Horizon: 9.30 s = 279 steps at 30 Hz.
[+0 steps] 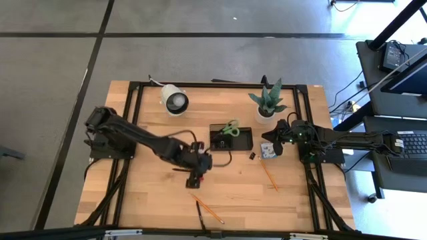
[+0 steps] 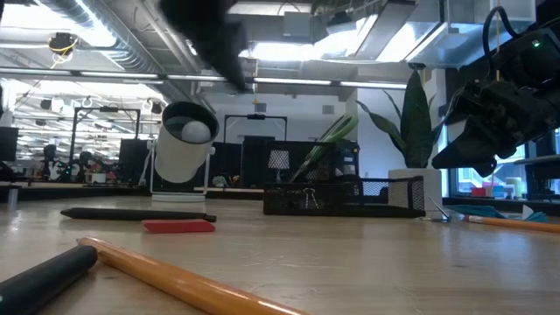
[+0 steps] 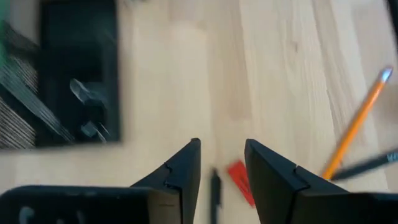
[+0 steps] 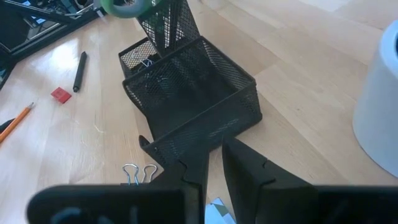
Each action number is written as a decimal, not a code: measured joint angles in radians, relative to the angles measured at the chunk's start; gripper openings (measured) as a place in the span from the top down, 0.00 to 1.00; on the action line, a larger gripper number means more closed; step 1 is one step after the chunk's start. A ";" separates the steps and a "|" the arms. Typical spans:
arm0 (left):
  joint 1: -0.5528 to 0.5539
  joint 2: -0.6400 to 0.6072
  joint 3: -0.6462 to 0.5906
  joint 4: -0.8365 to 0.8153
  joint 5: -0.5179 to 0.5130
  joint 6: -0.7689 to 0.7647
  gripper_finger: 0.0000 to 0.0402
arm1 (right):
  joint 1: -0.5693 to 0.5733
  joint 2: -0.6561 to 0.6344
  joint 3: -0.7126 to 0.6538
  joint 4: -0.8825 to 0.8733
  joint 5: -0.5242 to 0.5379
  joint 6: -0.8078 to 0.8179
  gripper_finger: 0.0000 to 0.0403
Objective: Pick and place office supplies into organizer
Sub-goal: Put the top black pen in the desk organizer, then put the red eraser in the desk organizer
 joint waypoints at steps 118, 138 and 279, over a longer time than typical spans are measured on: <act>0.313 0.092 -0.279 0.847 -0.376 0.101 0.93 | 0.000 0.000 0.000 0.009 0.001 -0.026 0.87; 0.313 0.092 -0.254 0.855 -0.375 0.142 0.77 | 0.000 0.000 0.000 0.010 0.001 -0.025 0.87; -0.003 0.381 0.132 -0.194 0.154 -0.551 0.63 | 0.000 0.000 0.000 0.009 0.001 -0.065 0.87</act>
